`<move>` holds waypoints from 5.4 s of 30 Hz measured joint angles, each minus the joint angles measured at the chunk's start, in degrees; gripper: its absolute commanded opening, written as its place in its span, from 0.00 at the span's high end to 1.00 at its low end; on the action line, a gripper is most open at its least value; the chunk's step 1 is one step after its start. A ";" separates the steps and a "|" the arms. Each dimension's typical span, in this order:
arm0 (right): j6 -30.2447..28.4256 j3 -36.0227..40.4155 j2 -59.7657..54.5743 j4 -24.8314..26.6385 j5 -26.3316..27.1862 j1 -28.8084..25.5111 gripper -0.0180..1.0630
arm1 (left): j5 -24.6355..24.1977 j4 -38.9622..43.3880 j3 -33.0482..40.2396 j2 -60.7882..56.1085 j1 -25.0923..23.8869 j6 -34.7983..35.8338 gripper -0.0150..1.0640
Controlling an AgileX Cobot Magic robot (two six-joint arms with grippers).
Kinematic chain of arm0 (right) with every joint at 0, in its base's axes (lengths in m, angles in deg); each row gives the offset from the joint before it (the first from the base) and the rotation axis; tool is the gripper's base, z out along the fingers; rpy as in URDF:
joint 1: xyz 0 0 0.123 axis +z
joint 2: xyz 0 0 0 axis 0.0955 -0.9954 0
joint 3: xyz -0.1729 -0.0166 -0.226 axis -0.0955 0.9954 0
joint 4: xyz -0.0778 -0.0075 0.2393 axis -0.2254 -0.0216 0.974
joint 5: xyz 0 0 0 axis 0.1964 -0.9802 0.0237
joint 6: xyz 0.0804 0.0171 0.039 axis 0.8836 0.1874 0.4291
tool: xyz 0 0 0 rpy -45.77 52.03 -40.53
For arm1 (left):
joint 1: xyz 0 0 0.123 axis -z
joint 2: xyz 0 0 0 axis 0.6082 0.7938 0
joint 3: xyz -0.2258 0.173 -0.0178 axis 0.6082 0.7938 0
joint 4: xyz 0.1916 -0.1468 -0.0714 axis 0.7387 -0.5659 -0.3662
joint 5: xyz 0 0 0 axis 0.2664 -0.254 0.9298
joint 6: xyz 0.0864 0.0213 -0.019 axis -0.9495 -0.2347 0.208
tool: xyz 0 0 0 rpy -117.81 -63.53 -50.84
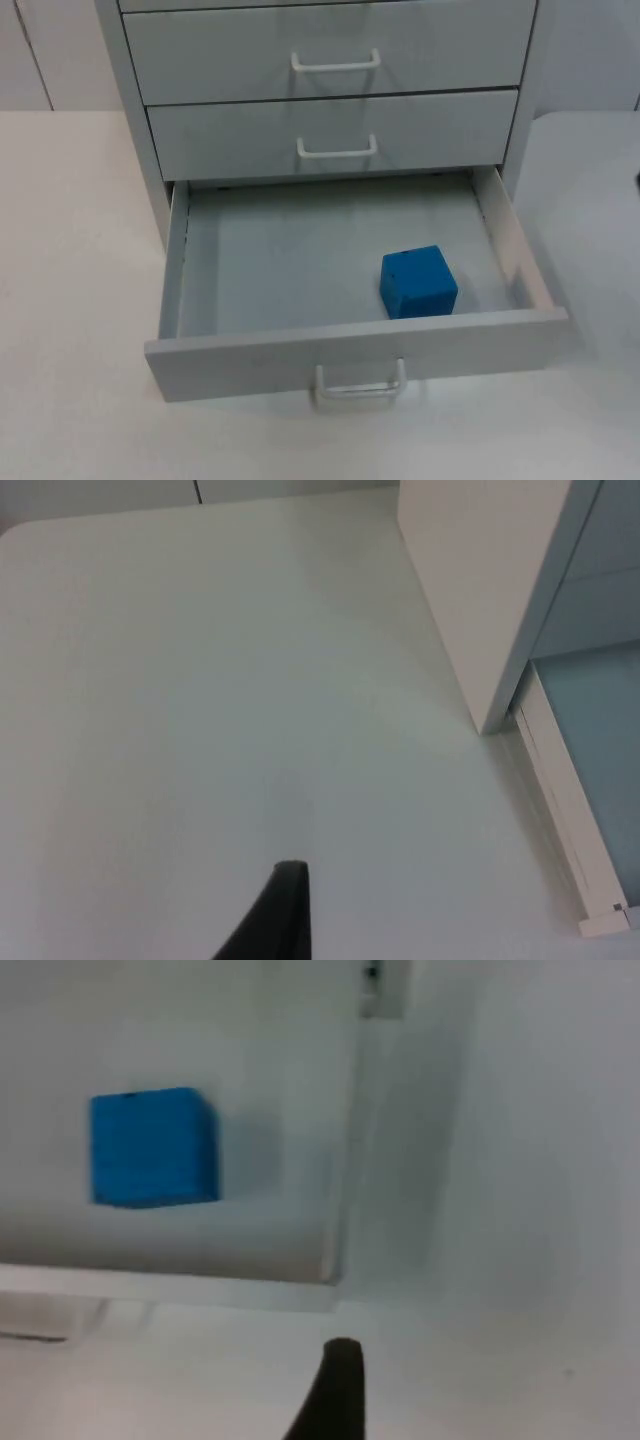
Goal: Open the drawer with the left hand, place the block into the drawer with the right hand, then close the drawer with the left hand.
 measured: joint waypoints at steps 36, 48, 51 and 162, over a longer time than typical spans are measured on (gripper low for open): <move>-24.80 0.00 4.79 13.80 -8.77 -28.47 0.30 | 0.00 -2.02 0.00 0.00 0.00 -1.77 0.05; -24.94 0.00 4.79 15.15 -8.77 -28.47 0.30 | 0.96 -11.27 0.00 0.00 0.00 -10.19 0.99; -24.94 0.00 4.79 15.15 -8.77 -28.47 0.30 | 0.96 -14.16 0.00 0.00 0.00 -13.03 0.99; -25.04 0.00 4.79 15.25 -7.76 -28.47 0.30 | 7.58 109.89 -6.58 72.19 52.33 84.73 0.99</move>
